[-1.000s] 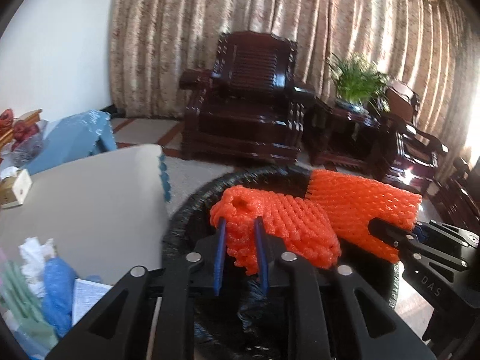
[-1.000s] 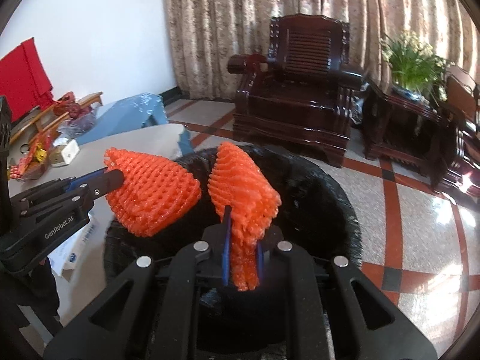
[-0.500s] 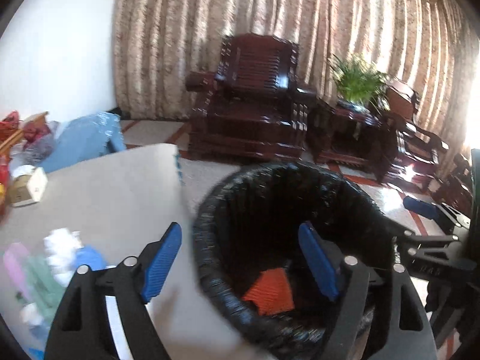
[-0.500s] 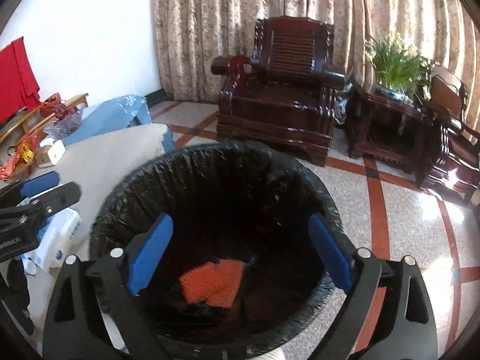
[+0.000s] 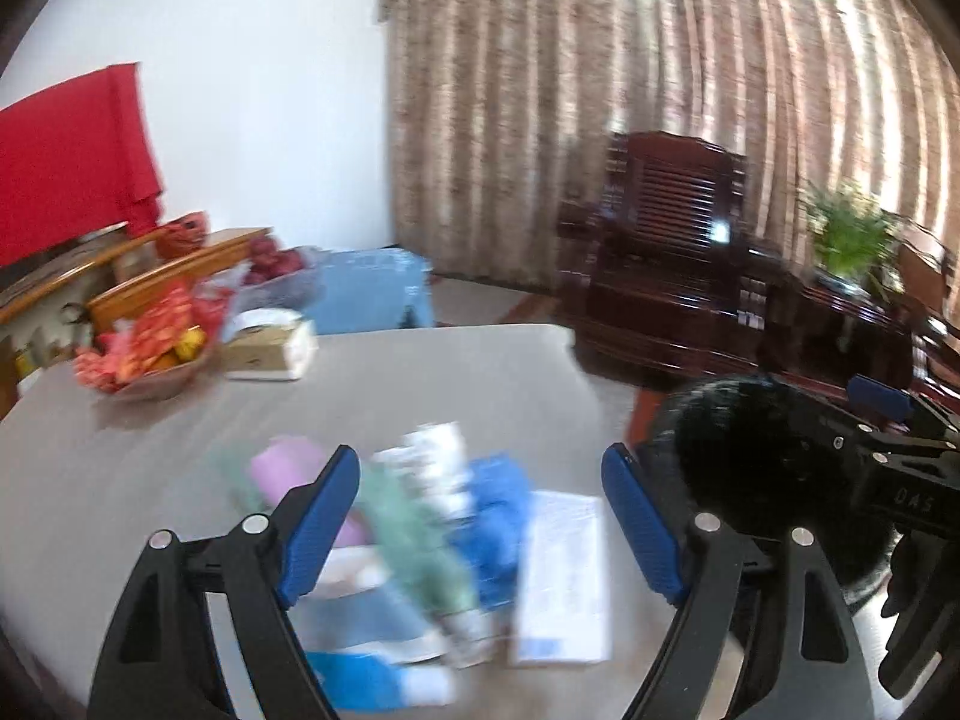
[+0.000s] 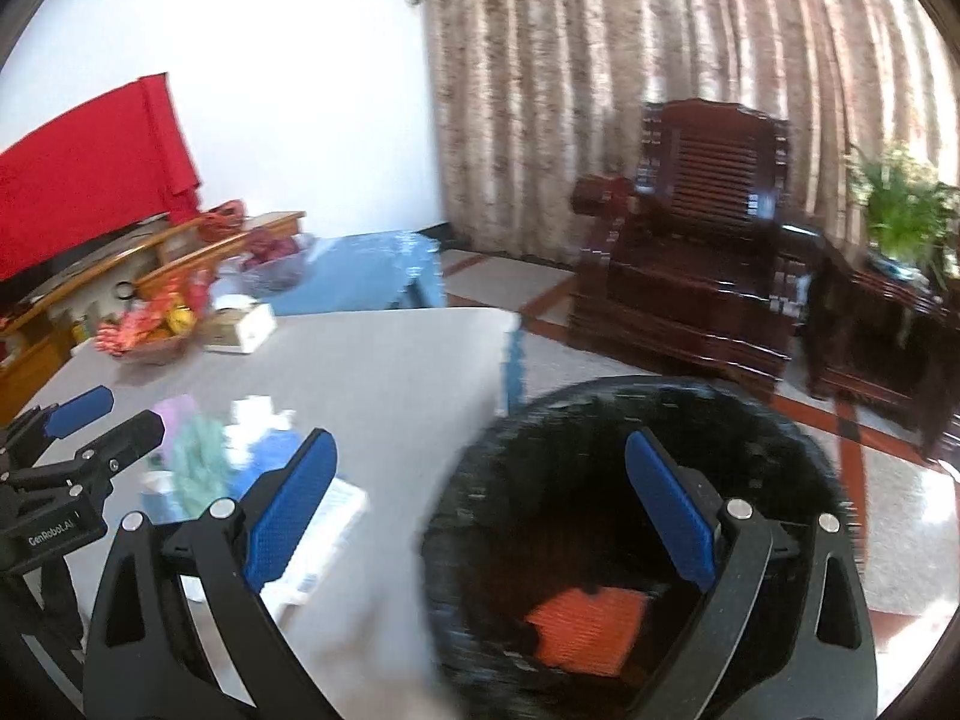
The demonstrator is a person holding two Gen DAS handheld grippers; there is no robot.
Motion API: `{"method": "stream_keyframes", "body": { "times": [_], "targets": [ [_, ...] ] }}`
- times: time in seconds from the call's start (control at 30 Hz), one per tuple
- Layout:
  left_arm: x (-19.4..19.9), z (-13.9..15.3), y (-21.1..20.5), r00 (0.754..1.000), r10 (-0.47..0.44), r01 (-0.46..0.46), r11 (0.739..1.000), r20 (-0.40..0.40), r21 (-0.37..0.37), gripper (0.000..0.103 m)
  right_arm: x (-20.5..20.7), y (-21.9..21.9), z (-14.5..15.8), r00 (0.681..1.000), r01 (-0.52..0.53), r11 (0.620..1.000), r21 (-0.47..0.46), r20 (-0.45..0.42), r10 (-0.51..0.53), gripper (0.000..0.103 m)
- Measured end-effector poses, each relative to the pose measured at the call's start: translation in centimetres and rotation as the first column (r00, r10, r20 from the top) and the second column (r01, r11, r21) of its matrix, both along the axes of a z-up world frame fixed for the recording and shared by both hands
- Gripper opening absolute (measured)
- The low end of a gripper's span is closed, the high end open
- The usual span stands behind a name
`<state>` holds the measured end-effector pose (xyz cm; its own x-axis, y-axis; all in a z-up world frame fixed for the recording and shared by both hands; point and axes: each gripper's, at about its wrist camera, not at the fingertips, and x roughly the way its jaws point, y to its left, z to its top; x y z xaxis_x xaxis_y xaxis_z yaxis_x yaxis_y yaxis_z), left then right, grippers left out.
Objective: Collect trash
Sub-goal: 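Move both tools back over the remaining trash on the table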
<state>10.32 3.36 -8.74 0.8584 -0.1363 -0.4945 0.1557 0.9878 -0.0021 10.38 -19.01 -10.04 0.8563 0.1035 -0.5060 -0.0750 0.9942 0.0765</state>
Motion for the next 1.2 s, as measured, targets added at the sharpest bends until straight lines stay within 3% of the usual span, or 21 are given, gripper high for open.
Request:
{"method": "stream_keyframes", "body": {
  "times": [0.23, 0.37, 0.7, 0.9, 1.2],
  "targets": [
    [-1.1, -1.3, 4.5, 0.994, 0.109, -0.109, 0.994, -0.01, 0.005, 0.081, 0.9, 5.6, -1.5, 0.997, -0.072, 0.997, 0.02, -0.025, 0.073, 0.094],
    [-2.0, -2.8, 6.3, 0.989, 0.15, -0.15, 0.989, -0.004, 0.021, 0.081, 0.8, 8.0, -3.2, 0.995, -0.085, 0.996, 0.004, -0.05, 0.085, 0.084],
    [-3.6, -6.3, 8.0, 0.981, 0.186, -0.186, 0.983, -0.049, 0.004, 0.081, 0.1, 12.5, -8.0, 0.984, -0.128, 0.99, -0.057, -0.131, 0.12, 0.083],
    [-4.0, -7.5, 8.6, 0.977, 0.2, -0.2, 0.98, -0.07, 0.01, 0.081, 0.1, 14.1, -10.6, 0.972, -0.154, 0.984, -0.093, -0.195, 0.134, 0.083],
    [-4.0, -8.5, 8.8, 0.974, 0.204, -0.206, 0.978, -0.093, -0.009, 0.081, -0.8, 12.1, -10.8, 0.976, -0.102, 0.977, -0.186, -0.211, 0.062, 0.083]
  ]
}}
